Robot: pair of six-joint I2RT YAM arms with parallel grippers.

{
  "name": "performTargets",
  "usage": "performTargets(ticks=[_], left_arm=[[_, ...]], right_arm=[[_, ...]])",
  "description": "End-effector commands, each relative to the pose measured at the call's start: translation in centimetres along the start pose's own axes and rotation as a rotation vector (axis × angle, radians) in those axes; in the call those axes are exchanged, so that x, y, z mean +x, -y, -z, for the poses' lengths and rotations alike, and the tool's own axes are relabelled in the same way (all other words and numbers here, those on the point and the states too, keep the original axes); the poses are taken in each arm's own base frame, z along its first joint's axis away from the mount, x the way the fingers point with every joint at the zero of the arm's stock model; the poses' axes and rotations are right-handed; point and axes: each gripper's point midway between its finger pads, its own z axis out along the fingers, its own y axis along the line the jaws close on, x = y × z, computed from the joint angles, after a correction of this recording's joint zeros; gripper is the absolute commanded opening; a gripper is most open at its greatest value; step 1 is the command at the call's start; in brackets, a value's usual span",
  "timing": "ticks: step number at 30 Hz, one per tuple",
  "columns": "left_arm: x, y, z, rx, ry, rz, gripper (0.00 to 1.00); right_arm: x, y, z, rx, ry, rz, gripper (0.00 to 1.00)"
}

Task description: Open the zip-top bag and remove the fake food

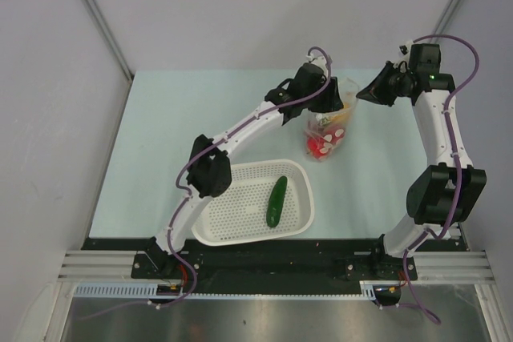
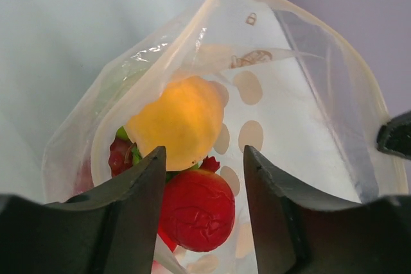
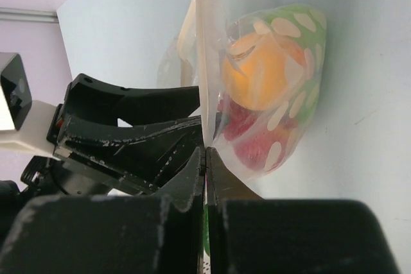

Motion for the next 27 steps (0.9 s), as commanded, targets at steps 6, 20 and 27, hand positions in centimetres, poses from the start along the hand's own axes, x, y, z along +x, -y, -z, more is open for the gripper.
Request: performTargets(ticks=[6, 20, 27], left_arm=[[1.8, 0.0, -1.6, -0.067, 0.02, 0.177, 0.59], [3.6, -1.1, -4.0, -0.093, 0.046, 0.279, 0.77], [1.5, 0.5, -3.3, -0.026, 0.113, 0.248, 0.33]], right_arm=[[0.4, -2.4, 3.1, -0.053, 0.041, 0.051, 0.0], [1.9, -3.0, 3.7, -0.067, 0.022, 0.05, 0.0], [1.6, -2.2, 3.8, -0.044, 0.033, 0.061, 0.0]])
